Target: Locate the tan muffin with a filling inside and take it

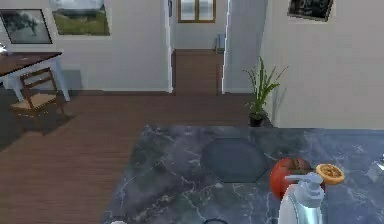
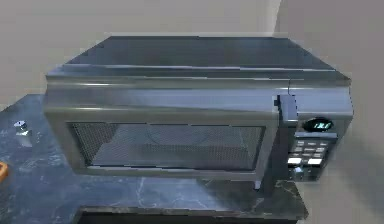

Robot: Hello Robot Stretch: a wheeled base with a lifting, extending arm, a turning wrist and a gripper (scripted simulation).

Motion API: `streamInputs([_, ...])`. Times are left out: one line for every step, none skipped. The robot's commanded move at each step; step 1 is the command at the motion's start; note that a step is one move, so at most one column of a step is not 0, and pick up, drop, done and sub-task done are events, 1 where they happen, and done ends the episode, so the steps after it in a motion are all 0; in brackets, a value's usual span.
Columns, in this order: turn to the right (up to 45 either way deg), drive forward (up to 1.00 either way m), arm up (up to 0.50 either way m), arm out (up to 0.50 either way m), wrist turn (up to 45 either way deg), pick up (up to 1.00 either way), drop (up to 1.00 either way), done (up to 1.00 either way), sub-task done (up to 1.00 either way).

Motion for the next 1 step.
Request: streamInputs([-45.0, 0.0, 0.0, 0.0, 0.0, 0.0, 0.0, 0.0, 0.0])
